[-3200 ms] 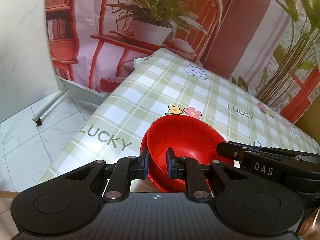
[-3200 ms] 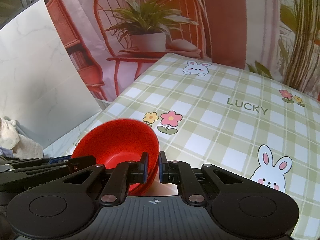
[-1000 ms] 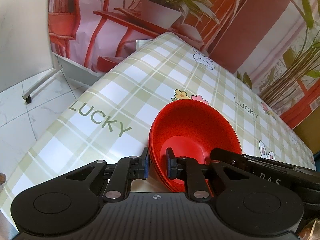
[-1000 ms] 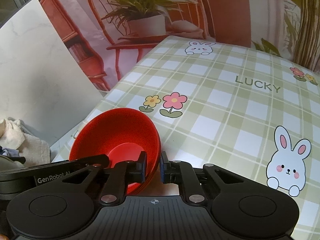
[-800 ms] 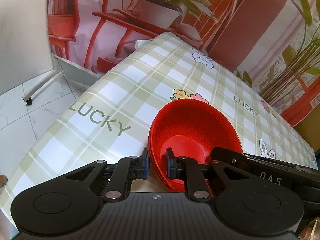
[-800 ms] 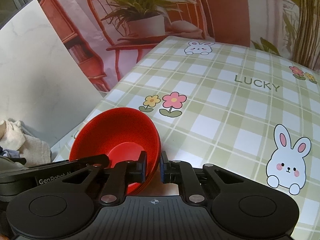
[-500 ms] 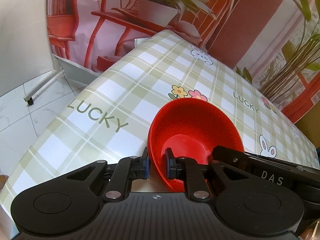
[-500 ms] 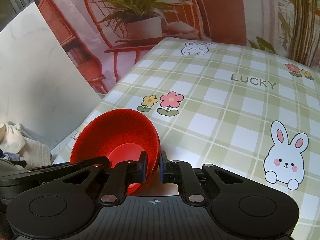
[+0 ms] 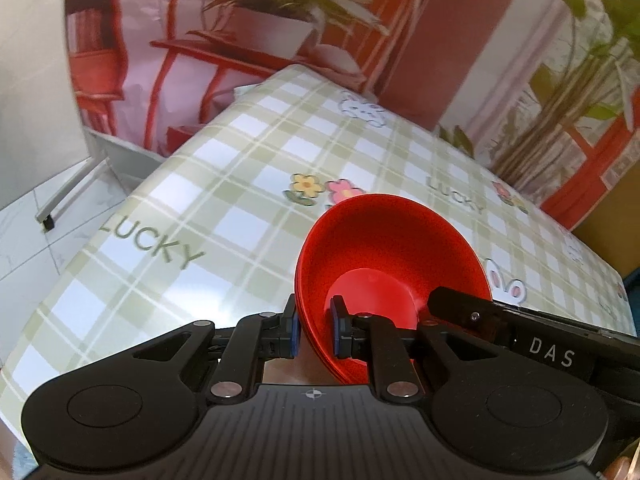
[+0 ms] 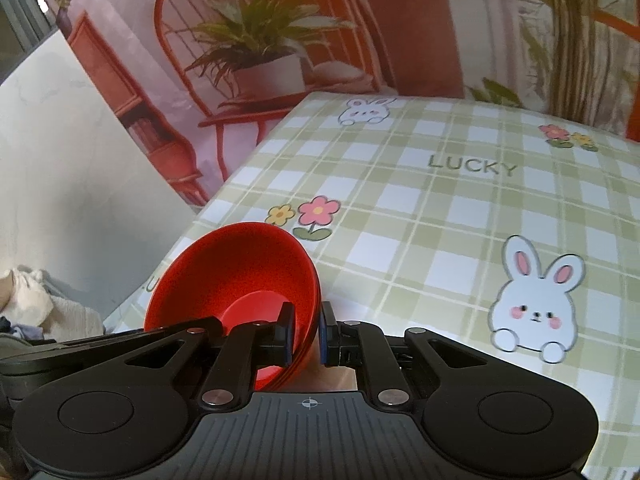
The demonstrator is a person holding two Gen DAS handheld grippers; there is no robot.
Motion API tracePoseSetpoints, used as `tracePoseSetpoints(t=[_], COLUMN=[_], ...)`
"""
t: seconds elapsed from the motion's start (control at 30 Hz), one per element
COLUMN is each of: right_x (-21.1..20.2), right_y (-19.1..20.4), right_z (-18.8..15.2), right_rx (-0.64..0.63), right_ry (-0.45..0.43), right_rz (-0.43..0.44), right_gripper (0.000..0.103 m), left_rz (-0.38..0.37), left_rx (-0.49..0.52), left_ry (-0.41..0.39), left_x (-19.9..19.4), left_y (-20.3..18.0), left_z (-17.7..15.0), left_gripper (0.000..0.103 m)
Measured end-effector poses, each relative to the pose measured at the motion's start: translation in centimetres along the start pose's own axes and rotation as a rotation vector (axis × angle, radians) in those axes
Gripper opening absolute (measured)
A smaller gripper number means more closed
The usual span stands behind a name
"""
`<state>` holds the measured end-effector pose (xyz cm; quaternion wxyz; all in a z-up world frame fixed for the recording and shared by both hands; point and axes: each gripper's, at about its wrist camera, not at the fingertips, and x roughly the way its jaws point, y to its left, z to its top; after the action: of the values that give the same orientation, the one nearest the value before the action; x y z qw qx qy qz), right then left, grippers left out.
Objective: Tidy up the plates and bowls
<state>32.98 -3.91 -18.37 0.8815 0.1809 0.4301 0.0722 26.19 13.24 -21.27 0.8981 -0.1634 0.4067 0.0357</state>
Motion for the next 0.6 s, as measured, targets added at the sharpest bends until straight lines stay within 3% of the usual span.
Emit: tracePoseSetpoints(t=[0.6], right_x=[-6.8], right_y=[-6.7], right_z=[-0.3], right_rx=[0.153], right_ry=[-0.146], right_rz=[-0.052], right_gripper=[0.011], left_rz=[-0.073], left_rx=[0.201], left_ry=[-0.027], left_x=[-0.6], left_y=[-8.6], left_z=[0.2], left_gripper=[0.016])
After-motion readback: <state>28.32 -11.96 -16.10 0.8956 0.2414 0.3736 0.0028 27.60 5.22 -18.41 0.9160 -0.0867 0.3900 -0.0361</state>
